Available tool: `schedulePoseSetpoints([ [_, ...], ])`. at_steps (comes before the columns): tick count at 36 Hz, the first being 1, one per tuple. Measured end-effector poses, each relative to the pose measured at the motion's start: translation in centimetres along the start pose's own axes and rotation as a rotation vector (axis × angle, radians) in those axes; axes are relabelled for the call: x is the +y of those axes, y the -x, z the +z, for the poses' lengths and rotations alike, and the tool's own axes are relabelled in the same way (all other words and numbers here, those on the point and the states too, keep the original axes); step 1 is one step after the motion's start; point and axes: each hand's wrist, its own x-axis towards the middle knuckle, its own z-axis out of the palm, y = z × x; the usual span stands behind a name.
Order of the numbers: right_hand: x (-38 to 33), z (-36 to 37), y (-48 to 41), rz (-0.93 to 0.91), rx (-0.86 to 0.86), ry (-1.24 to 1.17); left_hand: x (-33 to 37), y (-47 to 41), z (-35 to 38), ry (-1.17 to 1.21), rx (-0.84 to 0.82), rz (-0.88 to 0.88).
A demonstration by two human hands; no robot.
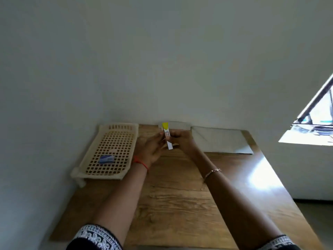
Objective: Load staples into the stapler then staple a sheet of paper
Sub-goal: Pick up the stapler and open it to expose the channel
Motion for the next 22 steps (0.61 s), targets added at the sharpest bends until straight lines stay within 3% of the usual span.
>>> schedulePoseSetpoints([
  [7, 0.2, -6.3, 6.1, -0.012, 0.186, -0.116, -4.7, 0.5, 6.4, 0.115, -0.122, -0.171],
  [14, -0.1, -12.0, 9.8, -0.061, 0.31, -0.024, -7.5, 0.4, 11.5, 0.152, -0.227, -0.243],
  [22, -1.4, -17.2, 9.5, -0.204, 0.438, 0.123, -10.2, -1.5, 15.0, -0.022, -0.113, -0.254],
])
